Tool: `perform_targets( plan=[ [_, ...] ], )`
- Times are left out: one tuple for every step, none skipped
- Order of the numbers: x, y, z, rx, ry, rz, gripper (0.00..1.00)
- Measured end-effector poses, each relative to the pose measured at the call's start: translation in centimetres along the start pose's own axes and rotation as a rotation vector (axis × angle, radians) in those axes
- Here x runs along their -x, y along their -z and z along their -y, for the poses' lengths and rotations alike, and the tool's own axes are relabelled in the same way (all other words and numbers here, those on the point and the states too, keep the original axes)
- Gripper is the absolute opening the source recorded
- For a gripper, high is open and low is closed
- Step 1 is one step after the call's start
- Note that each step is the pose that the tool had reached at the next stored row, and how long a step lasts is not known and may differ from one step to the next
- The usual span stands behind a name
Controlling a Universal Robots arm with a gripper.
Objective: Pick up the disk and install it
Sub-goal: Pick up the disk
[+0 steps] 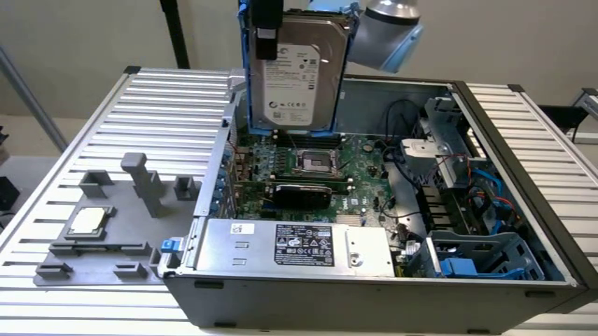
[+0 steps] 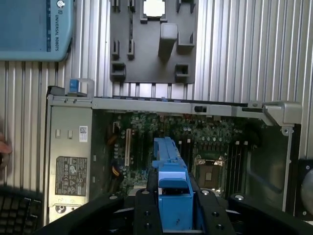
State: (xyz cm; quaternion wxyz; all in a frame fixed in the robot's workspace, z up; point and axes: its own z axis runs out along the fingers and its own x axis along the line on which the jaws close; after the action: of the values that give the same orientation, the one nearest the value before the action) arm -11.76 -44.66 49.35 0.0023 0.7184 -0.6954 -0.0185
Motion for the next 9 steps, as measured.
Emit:
perform_targets(
  plan=[
    [-0.1, 0.01, 0.44, 0.0, 0.0, 0.0, 0.33],
    [-0.3, 0.02, 0.89, 0.0, 0.0, 0.0, 0.33],
    [-0.4, 0.03, 1.33, 0.0, 0.0, 0.0, 0.33],
    [-0.6, 0.04, 1.8, 0.0, 0.0, -0.0001, 0.33],
    [-0.7, 0.03, 2.2, -0.0001, 0.0, -0.0001, 0.33],
    [-0.9, 0.03, 2.6, -0.0002, 0.0, -0.0001, 0.33],
    [-1.0, 0.01, 3.04, -0.0004, 0.0, 0.0002, 0.33],
    [-1.2, 0.0, 3.46, -0.0004, 0.0, 0.0, 0.33],
    [-1.3, -0.01, 3.89, -0.0004, 0.0, 0.0, 0.33]
  ],
)
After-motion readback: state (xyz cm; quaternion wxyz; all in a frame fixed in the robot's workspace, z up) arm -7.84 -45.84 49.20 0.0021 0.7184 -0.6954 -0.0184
